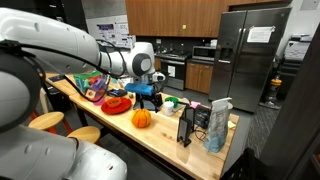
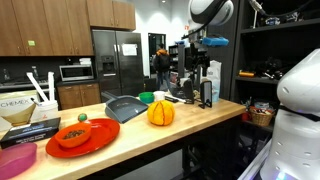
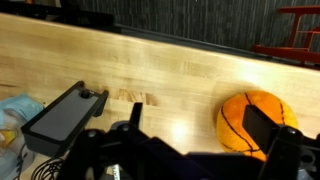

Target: Push the basketball onto the dust pan

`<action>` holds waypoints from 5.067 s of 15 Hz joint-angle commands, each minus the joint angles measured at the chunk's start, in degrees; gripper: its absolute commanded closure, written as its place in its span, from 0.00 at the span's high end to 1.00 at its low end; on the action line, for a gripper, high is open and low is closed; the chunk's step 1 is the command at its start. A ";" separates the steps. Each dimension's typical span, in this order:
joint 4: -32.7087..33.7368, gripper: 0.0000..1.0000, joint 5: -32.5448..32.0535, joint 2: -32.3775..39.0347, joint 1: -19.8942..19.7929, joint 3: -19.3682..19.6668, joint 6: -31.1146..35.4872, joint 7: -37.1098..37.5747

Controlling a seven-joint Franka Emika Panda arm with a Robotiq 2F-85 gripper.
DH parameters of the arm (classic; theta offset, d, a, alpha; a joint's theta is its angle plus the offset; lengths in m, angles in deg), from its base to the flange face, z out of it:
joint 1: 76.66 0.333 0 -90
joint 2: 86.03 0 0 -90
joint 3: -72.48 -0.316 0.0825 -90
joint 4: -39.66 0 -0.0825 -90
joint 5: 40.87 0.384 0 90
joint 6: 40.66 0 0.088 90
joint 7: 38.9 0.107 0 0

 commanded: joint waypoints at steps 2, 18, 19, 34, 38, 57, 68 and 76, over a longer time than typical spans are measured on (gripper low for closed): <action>0.11 1.00 0.08 0.02 -0.12 -0.11 -0.13 -0.05; 0.11 1.00 0.07 0.02 -0.12 -0.12 -0.13 -0.05; 0.11 1.00 0.07 0.02 -0.12 -0.12 -0.13 -0.05; 1.22 1.00 0.13 1.00 1.38 1.58 -3.43 -7.95; 1.83 1.00 1.42 1.64 2.78 3.67 -6.37 -15.63; 6.52 1.00 6.21 10.65 8.52 -0.59 -7.98 -21.79; 4.33 1.00 15.78 19.53 11.67 -8.50 5.58 -8.27; 4.68 1.00 2.52 20.50 11.05 -13.35 6.31 3.34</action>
